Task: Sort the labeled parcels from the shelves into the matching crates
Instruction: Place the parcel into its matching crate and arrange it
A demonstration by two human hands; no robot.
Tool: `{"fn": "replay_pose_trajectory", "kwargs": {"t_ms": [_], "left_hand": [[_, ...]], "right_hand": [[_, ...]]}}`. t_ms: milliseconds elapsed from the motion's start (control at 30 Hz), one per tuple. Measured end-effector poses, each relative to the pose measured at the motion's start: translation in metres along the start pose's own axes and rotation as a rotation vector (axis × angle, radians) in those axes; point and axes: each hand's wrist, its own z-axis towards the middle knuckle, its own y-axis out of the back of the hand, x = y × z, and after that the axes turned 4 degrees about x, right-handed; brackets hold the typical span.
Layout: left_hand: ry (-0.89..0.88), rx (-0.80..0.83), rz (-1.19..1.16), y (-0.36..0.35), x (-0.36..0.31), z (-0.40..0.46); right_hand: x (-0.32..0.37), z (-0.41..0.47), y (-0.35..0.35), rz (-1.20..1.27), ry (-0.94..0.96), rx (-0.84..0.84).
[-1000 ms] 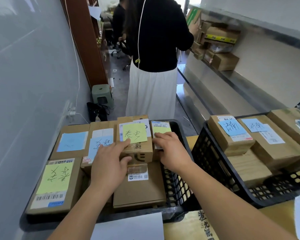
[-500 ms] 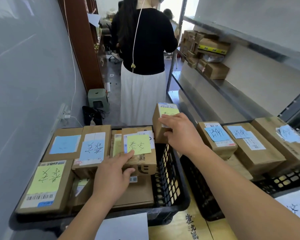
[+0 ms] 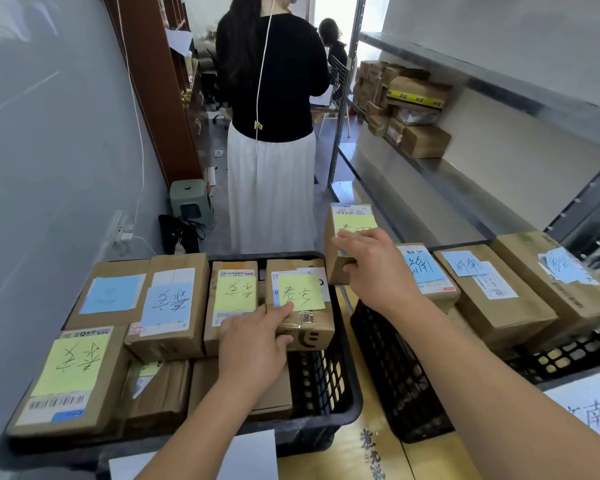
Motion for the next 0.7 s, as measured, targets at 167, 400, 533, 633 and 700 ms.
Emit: {"fn": "replay_pose_trajectory", "kwargs": {"t_ms": [167, 400, 533, 633, 700], "left_hand": [[0.055, 0.032, 0.092, -0.019, -0.004, 0.014], [0.115, 0.02, 0.199, -0.041, 0.004, 0.021], [0.137, -0.006, 0.243, -0.041, 0.012, 0.019], [0.144, -0.003, 0.253, -0.034, 0.019, 0.015], [0.159, -0.004, 0.245, -0.025, 0.024, 0.011]], "right_hand": [[-0.009, -0.004, 0.001, -0.029, 0.019, 0.012], [-0.009, -0.011, -0.016, 0.0, 0.06, 0.049], [-0.006, -0.014, -0.025, 0.019, 0.071, 0.059], [0.001, -0.016, -0.031, 0.044, 0.082, 0.057], [0.008, -0.016, -0.037, 0.052, 0.114, 0.054]]}}
